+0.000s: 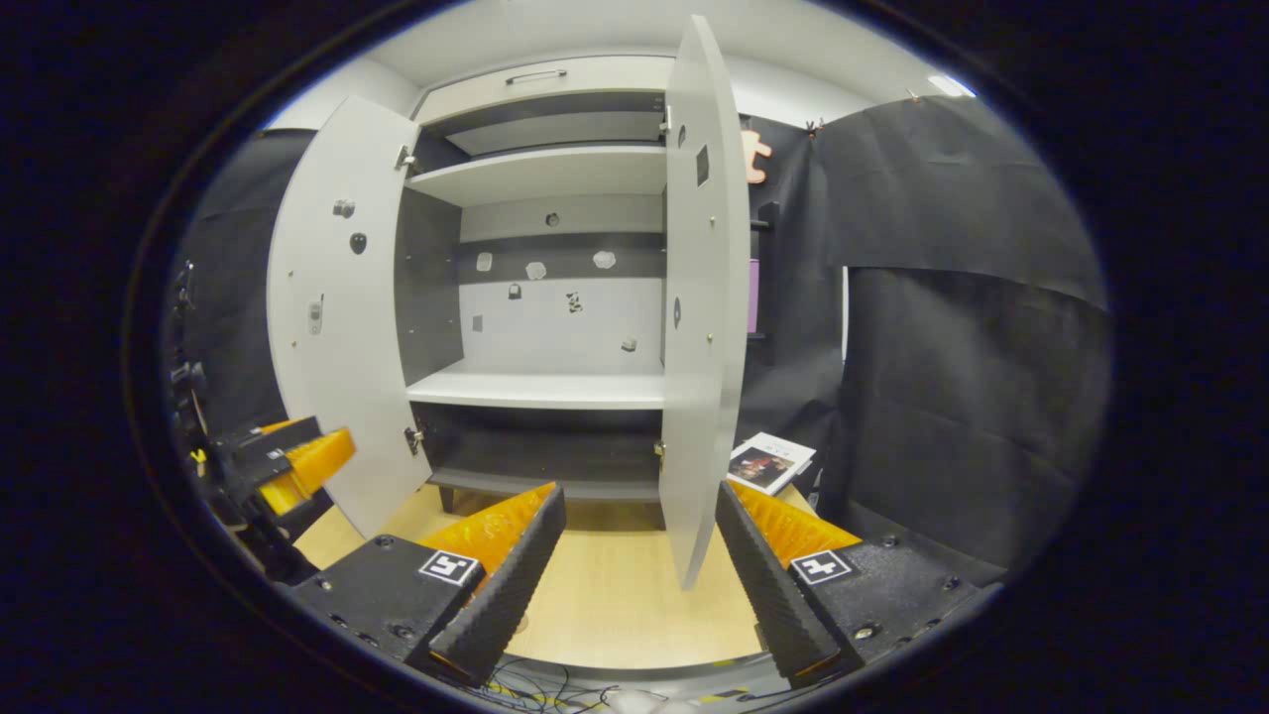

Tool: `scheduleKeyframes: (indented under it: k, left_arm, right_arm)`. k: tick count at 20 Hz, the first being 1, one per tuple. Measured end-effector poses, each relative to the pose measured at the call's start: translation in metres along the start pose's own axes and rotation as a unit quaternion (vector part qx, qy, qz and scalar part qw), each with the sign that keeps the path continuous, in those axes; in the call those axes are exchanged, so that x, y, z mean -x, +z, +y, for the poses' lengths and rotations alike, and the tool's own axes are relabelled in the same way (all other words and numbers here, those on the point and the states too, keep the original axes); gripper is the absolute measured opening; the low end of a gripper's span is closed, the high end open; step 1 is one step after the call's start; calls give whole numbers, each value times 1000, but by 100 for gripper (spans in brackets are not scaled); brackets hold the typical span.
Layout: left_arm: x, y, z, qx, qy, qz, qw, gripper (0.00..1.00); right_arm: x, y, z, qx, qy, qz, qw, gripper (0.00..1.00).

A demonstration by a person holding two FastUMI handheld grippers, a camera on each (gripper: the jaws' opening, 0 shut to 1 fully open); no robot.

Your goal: Grasp the bottle in the cabinet with the left hand and place it on the coaster, then close the right door with the right hand and the left door with the left hand.

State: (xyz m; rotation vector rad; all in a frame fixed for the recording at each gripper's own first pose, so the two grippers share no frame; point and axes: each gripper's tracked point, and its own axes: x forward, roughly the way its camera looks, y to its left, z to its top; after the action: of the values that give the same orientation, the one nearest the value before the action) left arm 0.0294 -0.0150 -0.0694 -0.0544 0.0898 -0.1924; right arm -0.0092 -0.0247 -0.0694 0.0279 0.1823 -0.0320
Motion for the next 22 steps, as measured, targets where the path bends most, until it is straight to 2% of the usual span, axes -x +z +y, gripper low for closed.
scheduleKeyframes:
  k: [2,4,8,12,16,20,22]
  left_arm:
    - [15,4,26,-23,38,14,999,99]
    - [31,3,42,-34,58,18,998,98]
    - [60,4,67,-44,112,33,992,100]
    - [68,5,52,-39,124,43,991,98]
    - [68,22,24,-25,120,22,992,98]
    - [72,35,1,-23,138,13,990,97]
    - [75,35,-7,-29,153,16,988,97]
  right_arm:
    - [-6,7,-17,-7,-13,-11,1000,100]
    - [-15,16,-40,-13,-30,-20,999,99]
    - [-30,53,-104,-16,-74,-51,996,99]
    - [-49,97,-162,-22,-95,-75,992,99]
    - [-74,138,-181,-23,-71,-95,993,99]
    - [-103,158,-163,-17,0,-93,996,99]
    - [-110,161,-149,-6,49,-88,995,99]
